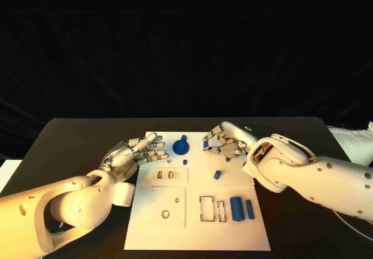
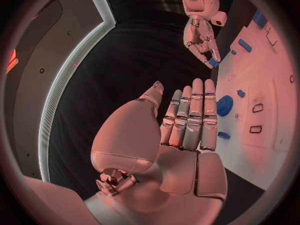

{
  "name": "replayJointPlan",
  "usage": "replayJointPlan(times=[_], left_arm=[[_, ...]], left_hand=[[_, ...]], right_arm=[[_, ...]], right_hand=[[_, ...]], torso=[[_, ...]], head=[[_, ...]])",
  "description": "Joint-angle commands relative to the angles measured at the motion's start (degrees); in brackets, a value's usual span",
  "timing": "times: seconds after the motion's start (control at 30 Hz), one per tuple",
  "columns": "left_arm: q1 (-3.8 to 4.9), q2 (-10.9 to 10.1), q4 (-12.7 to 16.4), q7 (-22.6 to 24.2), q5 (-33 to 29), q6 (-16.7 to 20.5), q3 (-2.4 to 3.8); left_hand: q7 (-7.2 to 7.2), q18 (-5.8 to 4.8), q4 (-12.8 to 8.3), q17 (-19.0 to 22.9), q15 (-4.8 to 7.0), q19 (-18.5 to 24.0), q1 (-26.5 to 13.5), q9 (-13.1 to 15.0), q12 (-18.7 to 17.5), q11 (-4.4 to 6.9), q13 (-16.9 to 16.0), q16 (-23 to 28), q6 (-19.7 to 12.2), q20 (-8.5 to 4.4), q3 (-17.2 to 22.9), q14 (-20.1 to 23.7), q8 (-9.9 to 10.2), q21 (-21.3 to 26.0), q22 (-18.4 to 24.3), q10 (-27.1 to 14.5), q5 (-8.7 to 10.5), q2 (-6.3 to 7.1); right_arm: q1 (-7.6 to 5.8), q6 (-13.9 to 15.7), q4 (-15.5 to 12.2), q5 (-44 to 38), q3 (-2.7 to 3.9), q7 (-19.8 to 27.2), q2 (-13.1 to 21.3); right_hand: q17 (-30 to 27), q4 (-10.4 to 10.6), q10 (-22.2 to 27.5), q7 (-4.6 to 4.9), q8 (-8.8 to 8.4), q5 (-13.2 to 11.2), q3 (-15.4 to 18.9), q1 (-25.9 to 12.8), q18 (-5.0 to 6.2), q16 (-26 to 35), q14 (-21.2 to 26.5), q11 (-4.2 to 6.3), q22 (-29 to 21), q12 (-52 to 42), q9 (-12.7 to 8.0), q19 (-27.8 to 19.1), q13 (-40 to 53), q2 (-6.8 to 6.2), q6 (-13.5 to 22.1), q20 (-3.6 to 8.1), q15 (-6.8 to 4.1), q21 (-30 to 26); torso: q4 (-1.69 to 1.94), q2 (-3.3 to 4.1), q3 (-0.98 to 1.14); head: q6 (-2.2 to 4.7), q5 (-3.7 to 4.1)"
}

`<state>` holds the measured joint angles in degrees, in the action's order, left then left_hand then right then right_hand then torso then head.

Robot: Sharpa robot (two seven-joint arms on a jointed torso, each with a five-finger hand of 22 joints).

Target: Assemble the parts on the task board

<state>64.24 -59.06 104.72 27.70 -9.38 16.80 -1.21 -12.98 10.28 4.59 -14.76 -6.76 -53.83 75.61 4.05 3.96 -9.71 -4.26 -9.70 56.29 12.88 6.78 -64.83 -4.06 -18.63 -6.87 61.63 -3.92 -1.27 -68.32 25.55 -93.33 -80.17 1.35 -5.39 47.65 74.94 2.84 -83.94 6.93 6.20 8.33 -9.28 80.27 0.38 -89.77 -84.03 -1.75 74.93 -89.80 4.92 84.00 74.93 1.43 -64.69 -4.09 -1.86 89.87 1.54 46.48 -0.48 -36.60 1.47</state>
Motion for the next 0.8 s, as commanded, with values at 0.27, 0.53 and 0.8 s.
replayJointPlan(times=[0.27,0.53,0.8], left_arm=[[0.04,-0.22,-0.80,1.10,0.02,-1.50,0.03],[0.05,-0.46,-0.90,1.22,0.02,-1.40,0.04],[0.06,-0.50,-0.87,1.26,0.02,-1.38,0.04]], left_hand=[[-0.10,0.15,-0.38,-0.11,0.08,0.28,0.28,-0.02,-0.30,0.00,0.09,0.41,-0.23,0.04,0.14,0.37,0.20,0.27,0.07,-0.24,0.13,-0.58],[-0.09,0.15,-0.40,-0.12,0.08,0.28,0.29,-0.01,-0.29,0.01,0.09,0.42,-0.22,0.04,0.16,0.36,0.19,0.27,0.07,-0.23,0.13,-0.60],[-0.09,0.15,-0.40,-0.12,0.08,0.28,0.29,-0.01,-0.29,0.01,0.09,0.42,-0.22,0.04,0.16,0.36,0.19,0.27,0.07,-0.23,0.13,-0.60]], right_arm=[[2.36,-2.13,0.30,-8.64,-1.29,-6.44,-6.56],[3.26,-4.00,1.18,-10.87,-1.83,-7.65,-9.42],[3.54,-6.25,1.76,-11.84,-2.07,-8.64,-10.98]], right_hand=[[15.06,0.04,-6.06,-1.20,0.17,0.13,-0.72,-0.74,-0.38,-0.23,-5.97,0.40,15.07,-0.20,1.14,6.00,15.07,-0.31,-0.86,0.20,-0.45,0.13],[15.06,0.04,-6.06,-1.20,0.17,0.13,-0.72,-0.74,-0.38,-0.23,-5.97,0.40,15.07,-0.20,1.14,6.00,15.07,-0.31,-0.86,0.20,-0.45,0.13],[15.06,-0.09,-6.06,-1.13,0.10,0.22,-0.82,-0.82,-0.38,-0.23,-5.97,0.36,15.07,-0.20,1.15,6.00,15.07,-0.44,-0.78,0.19,-0.43,0.13]], torso=[[0.06,0.08,-0.06],[-0.06,0.04,-0.03],[-0.04,0.04,0.04]], head=[[-0.85,-1.71],[-1.40,-1.98],[-1.70,-2.10]])
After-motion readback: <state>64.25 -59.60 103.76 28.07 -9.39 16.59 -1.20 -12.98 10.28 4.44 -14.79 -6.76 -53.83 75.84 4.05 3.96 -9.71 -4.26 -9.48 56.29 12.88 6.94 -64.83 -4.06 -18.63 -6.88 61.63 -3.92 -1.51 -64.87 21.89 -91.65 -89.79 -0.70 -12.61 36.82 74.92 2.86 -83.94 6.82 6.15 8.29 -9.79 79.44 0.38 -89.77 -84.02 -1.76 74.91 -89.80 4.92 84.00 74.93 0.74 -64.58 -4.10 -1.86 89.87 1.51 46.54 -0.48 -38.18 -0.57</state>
